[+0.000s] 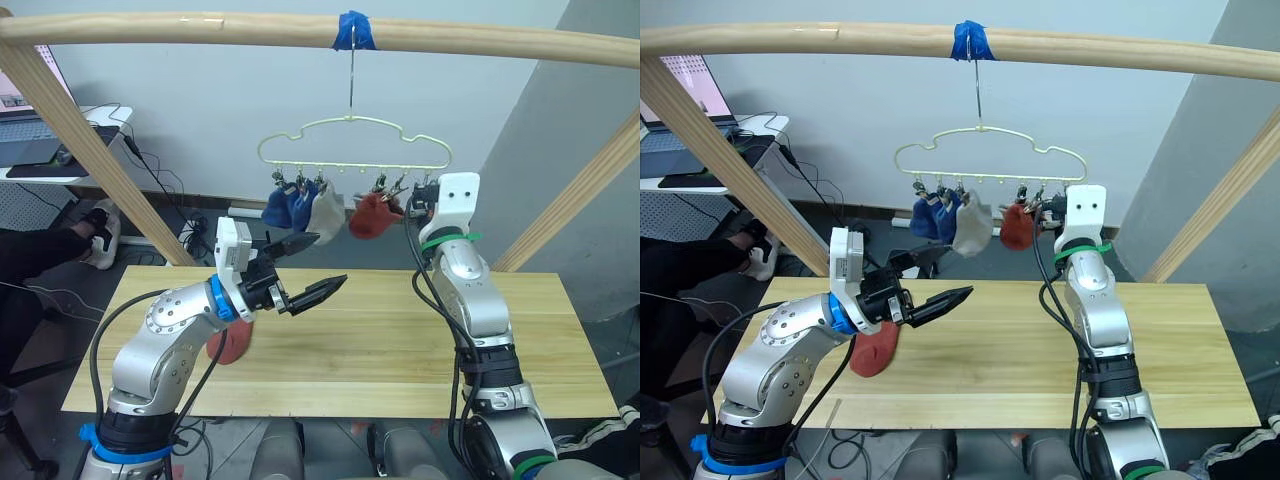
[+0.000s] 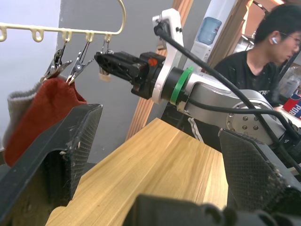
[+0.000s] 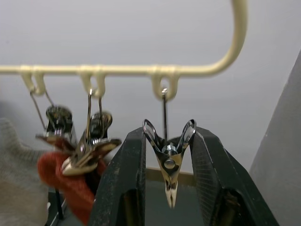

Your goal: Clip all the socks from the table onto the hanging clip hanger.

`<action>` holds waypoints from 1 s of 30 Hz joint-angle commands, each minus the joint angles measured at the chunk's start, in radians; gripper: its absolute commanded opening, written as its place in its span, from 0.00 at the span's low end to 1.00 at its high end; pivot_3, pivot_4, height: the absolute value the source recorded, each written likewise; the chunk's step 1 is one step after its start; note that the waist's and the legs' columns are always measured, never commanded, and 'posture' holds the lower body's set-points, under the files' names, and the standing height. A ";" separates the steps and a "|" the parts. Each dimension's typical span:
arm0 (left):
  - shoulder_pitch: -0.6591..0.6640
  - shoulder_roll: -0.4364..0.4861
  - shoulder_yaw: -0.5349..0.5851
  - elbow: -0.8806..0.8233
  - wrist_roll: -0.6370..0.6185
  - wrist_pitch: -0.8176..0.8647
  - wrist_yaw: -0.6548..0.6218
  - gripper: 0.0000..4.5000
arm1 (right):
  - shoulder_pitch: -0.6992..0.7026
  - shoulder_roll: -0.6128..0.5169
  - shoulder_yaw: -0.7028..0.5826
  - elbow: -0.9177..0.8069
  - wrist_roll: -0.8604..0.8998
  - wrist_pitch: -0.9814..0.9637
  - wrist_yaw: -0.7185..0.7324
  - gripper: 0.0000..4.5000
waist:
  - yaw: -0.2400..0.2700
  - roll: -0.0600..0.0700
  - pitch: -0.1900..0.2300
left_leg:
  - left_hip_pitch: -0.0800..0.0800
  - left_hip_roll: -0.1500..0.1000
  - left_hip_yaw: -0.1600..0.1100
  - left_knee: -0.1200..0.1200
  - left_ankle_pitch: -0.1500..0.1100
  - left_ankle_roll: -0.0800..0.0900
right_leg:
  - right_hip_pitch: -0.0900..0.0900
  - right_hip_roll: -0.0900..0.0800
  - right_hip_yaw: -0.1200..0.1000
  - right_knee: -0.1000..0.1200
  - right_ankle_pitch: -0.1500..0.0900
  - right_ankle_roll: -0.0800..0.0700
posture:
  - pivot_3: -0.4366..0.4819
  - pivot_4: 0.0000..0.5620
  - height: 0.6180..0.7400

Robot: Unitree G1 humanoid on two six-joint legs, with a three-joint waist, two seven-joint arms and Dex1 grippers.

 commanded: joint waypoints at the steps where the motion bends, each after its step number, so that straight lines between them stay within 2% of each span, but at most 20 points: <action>1: -0.012 -0.004 -0.007 -0.024 0.007 -0.030 -0.001 1.00 | -0.008 0.006 -0.008 -0.022 -0.005 -0.033 -0.003 0.31 | 0.001 0.000 0.000 | 0.000 0.000 0.000 0.000 0.000 0.000 | 0.000 0.000 0.000 0.000 0.000 0.000 | 0.59 0.28 1.00; 14: 0.054 0.000 0.011 -0.052 0.016 -0.069 0.021 1.00 | -0.014 -0.003 -0.017 -0.006 0.002 -0.034 0.021 0.31 | 0.005 0.000 0.000 | 0.000 0.000 0.000 0.000 0.000 0.000 | 0.000 0.000 0.000 0.000 0.000 0.000 | 0.61 0.26 1.00; 30: 0.040 -0.004 -0.005 -0.027 0.026 -0.095 0.020 1.00 | -0.028 -0.003 -0.013 0.001 -0.010 -0.045 0.019 0.31 | 0.008 0.000 0.000 | 0.000 0.000 0.000 0.000 0.000 0.000 | 0.000 0.000 0.000 0.001 0.000 0.000 | 0.60 0.27 1.00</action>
